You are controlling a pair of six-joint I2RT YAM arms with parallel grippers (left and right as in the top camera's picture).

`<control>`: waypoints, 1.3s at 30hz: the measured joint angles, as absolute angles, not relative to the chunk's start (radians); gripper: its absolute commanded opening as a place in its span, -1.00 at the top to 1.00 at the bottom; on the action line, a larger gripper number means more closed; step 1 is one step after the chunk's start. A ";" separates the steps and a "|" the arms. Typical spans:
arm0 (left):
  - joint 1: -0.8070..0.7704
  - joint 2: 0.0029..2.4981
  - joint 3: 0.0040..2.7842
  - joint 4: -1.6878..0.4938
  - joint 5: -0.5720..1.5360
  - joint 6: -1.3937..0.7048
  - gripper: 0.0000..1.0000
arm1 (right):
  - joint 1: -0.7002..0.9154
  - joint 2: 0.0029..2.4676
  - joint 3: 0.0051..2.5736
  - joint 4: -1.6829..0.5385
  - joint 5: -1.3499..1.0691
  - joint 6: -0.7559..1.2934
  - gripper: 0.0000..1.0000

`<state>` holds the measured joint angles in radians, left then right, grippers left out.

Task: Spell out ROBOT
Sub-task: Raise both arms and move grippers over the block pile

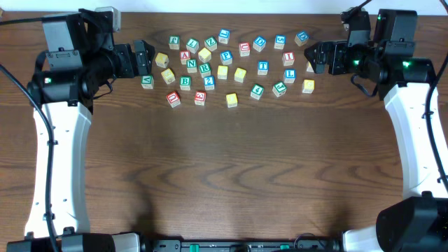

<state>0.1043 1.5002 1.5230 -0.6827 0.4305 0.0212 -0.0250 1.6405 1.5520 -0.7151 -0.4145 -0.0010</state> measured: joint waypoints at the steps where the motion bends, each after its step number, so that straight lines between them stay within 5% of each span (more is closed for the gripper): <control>1: 0.104 1.500 1.523 -0.685 0.432 0.021 -0.95 | -0.025 1.641 1.552 -0.714 -0.433 -0.002 -0.98; 10: 0.104 1.500 1.524 -0.714 0.436 0.021 -0.95 | 0.093 1.641 1.574 -0.701 -0.386 0.042 -0.92; 19: 0.102 1.500 1.527 -0.609 0.324 0.011 -0.96 | 0.188 1.840 1.888 -0.831 -0.357 0.157 -0.89; 39: 0.060 1.562 1.540 -0.646 0.229 -0.052 -0.95 | 0.292 2.088 1.899 -0.713 -0.244 0.213 -0.99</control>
